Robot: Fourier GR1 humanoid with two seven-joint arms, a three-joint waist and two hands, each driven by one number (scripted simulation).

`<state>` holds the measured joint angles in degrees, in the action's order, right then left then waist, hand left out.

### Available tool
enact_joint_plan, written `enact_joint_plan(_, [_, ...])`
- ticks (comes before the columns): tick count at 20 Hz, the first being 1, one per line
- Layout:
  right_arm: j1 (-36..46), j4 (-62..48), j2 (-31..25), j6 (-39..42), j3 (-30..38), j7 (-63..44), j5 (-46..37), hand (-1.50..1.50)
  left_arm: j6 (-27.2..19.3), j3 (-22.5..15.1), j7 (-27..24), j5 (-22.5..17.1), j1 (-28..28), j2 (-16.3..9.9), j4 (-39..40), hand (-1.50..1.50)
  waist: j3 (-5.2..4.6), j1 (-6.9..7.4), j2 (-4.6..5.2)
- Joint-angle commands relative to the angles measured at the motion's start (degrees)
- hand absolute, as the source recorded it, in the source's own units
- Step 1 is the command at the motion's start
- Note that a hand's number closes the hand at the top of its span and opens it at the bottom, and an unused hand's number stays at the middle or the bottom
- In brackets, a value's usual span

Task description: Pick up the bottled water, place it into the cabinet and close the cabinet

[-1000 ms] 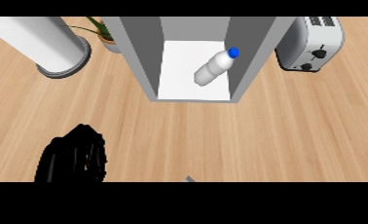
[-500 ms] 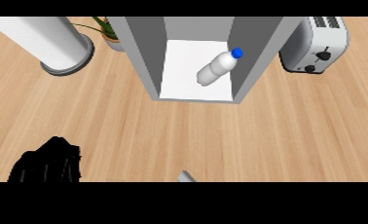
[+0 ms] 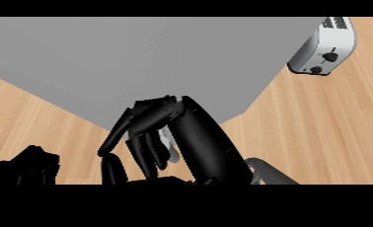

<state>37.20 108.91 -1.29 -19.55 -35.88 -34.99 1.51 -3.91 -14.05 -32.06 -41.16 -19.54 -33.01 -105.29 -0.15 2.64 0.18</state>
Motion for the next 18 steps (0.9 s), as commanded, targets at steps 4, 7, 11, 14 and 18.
enact_joint_plan(4, [6.0,-18.7,1.3,6.7,11.2,8.4,14.0,1.5,3.5,3.7,-0.4,-1.7,-6.1,-2.0,-3.0,1.5,0.17,-0.48,0.11])
enact_joint_plan(7, [9.2,-28.2,0.7,14.8,17.5,12.3,15.8,1.5,6.2,4.8,-0.9,-1.9,-4.4,-1.9,0.4,1.5,0.14,-0.98,0.24])
enact_joint_plan(11, [11.6,-37.7,-1.7,19.5,22.7,18.2,16.5,1.5,7.3,6.3,-1.3,-2.1,-4.5,-1.5,2.0,1.5,0.12,-1.04,0.34])
enact_joint_plan(14, [14.7,-41.7,-1.7,19.6,23.2,18.9,15.1,1.5,5.1,5.0,0.3,-1.0,-3.5,-1.0,-1.2,1.5,0.13,-0.74,0.41])
enact_joint_plan(18, [13.9,-43.2,-5.6,22.8,26.1,21.5,16.4,1.5,7.0,5.2,-0.1,-1.3,-3.8,-1.5,-0.6,1.5,0.13,-0.26,0.8])
